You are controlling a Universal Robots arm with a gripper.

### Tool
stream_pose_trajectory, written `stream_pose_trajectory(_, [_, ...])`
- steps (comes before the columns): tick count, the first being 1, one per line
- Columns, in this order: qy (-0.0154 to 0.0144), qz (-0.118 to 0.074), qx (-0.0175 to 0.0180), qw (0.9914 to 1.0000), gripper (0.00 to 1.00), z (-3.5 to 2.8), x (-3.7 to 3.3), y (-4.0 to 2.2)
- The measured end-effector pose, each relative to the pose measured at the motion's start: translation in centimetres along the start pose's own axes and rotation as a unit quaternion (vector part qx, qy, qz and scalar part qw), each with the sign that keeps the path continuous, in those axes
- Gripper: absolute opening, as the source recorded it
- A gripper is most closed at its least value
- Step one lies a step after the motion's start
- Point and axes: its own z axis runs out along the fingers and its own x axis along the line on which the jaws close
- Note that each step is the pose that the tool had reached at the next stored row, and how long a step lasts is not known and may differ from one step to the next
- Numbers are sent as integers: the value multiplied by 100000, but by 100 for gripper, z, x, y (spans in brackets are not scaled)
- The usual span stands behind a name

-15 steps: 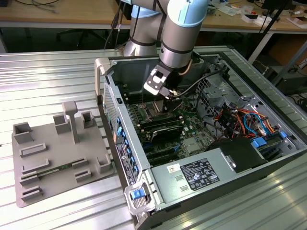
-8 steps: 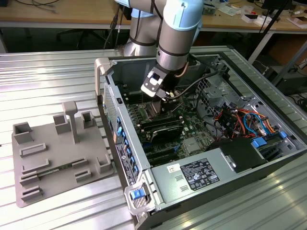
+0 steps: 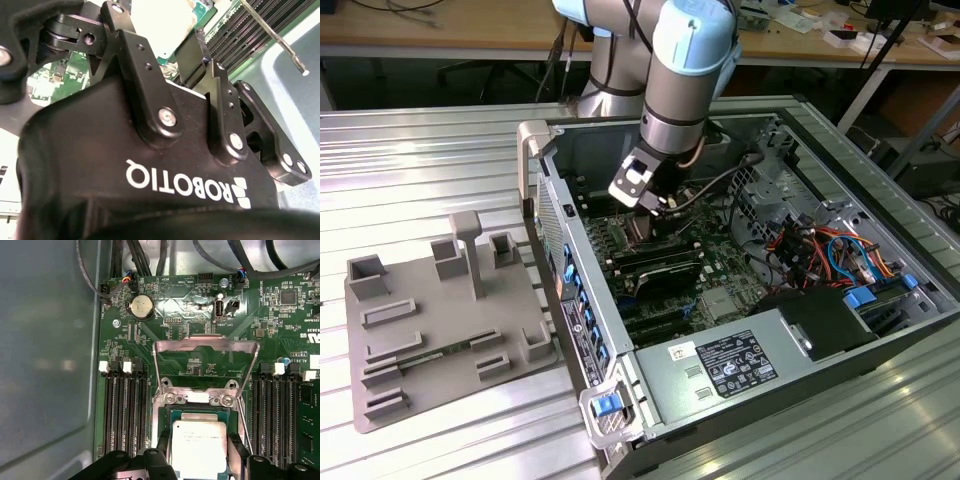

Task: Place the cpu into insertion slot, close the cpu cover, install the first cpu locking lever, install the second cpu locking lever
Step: 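Place the cpu into insertion slot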

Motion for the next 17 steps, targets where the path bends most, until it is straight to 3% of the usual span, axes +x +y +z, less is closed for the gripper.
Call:
stream_pose_trajectory(5, [-122, 1468, -3, 99989, 55, 35, 0, -10])
stream_pose_trajectory(10, [-99, 276, -16, 100000, 55, 39, 20, -8])
stream_pose_trajectory(17, [-137, 247, -1, 100000, 55, 39, 23, -6])
